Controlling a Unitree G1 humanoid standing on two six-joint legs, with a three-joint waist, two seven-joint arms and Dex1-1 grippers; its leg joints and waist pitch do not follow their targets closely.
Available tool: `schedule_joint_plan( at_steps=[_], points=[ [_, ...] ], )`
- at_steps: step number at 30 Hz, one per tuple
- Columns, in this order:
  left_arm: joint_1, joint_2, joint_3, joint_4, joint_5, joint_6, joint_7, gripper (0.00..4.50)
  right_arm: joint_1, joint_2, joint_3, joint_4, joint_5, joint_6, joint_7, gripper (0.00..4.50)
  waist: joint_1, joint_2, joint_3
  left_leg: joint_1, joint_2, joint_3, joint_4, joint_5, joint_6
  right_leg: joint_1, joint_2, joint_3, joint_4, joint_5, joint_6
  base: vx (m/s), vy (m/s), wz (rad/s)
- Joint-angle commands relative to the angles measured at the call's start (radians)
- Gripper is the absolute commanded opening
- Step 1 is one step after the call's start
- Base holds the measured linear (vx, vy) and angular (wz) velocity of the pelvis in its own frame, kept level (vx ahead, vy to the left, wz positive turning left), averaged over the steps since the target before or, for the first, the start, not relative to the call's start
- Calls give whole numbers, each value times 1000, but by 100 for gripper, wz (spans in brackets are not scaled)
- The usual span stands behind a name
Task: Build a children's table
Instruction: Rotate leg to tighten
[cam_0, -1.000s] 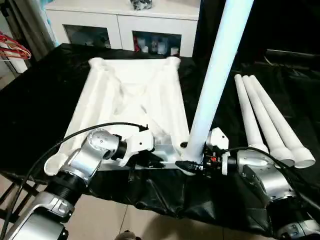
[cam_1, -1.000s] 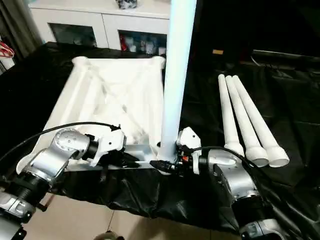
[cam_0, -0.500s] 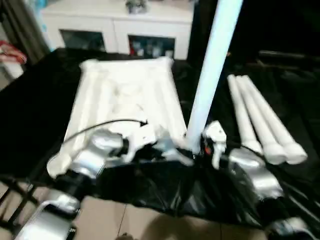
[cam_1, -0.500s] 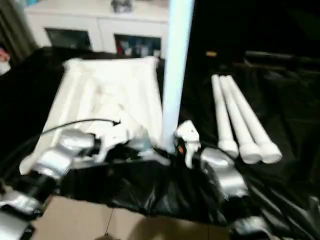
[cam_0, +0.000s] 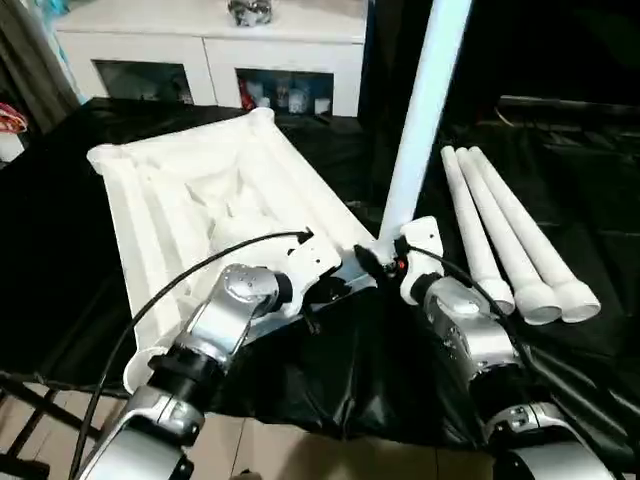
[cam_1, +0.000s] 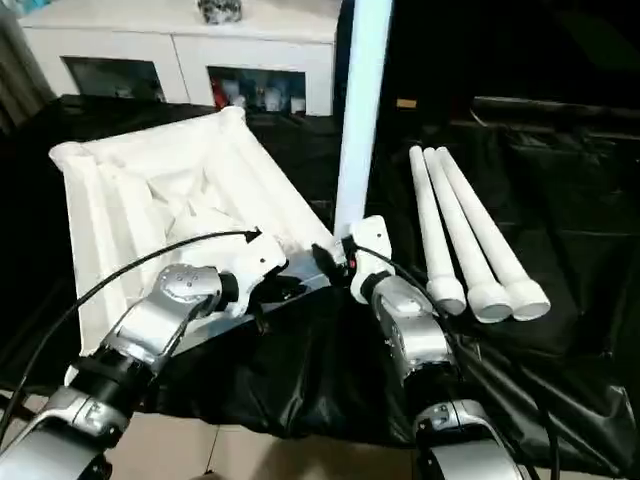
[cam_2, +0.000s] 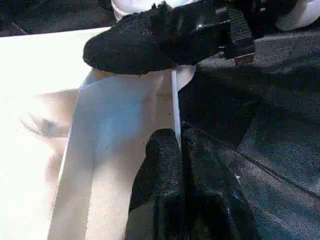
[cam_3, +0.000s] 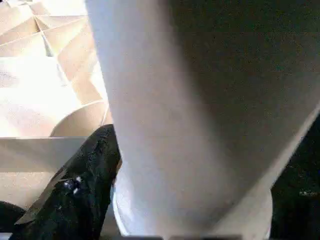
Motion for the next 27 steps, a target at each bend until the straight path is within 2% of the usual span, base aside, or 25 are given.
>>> schedule_joint_plan(
  at_steps=[1, 5, 7, 10, 13, 17, 19, 24, 27],
  points=[
    [10, -16, -80, -80, -31, -32, -90, 0, 9, 28, 61, 46, -9, 16, 85, 396, 4, -8, -54, -3, 39, -13, -67, -152, 45, 44, -86, 44, -68, -70, -231, 0, 0, 0],
    [26, 33, -88, -106, -43, -63, -166, 0, 32, -28, 91, -5, 13, -1, 248, 396, 4, -3, -52, -2, 43, -14, -70, -175, 46, 43, -86, 45, -70, -101, -230, 0, 0, 0],
    [28, 56, -90, -107, -45, -77, -197, 0, 47, -57, 106, -37, 27, 1, 334, 396, 3, -4, -52, -2, 44, -14, -70, -184, 48, 44, -85, 44, -70, -102, -231, 0, 0, 0],
    [24, 92, -89, -97, -50, -103, -246, 0, 77, -108, 131, -108, 63, 18, 487, 396, 11, -3, -51, 1, 44, -13, -70, -190, 57, 43, -83, 45, -72, -104, -231, 0, 0, 0],
    [16, 121, -87, -82, -56, -121, -284, 0, 98, -145, 144, -170, 100, 49, 598, 396, 26, -3, -52, 0, 48, -12, -68, -174, 63, 42, -84, 44, -68, -88, -231, 0, 0, 0],
    [4, 157, -84, -53, -60, -153, -348, 0, 125, -189, 175, -231, 119, 64, 715, 351, 36, -3, -53, 1, 47, -11, -67, -174, 57, 41, -84, 43, -67, -96, -235, 0, 0, 0],
    [-5, 172, -84, -34, -62, -170, -377, 0, 139, -205, 191, -266, 131, 83, 761, 338, 47, -1, -53, 4, 48, -11, -67, -179, 55, 39, -85, 44, -69, -111, -229, 0, 0, 0],
    [-22, 193, -84, 2, -62, -202, -411, 0, 161, -223, 209, -320, 146, 120, 810, 293, 54, 1, -54, 5, 50, -13, -69, -188, 42, 38, -86, 44, -69, -122, -224, 0, 0, 0],
    [-35, 204, -80, 33, -56, -221, -427, 0, 177, -231, 223, -350, 146, 142, 833, 284, 55, 2, -54, 4, 49, -13, -69, -186, 36, 38, -86, 44, -68, -107, -226, 0, 0, 0]
  ],
)
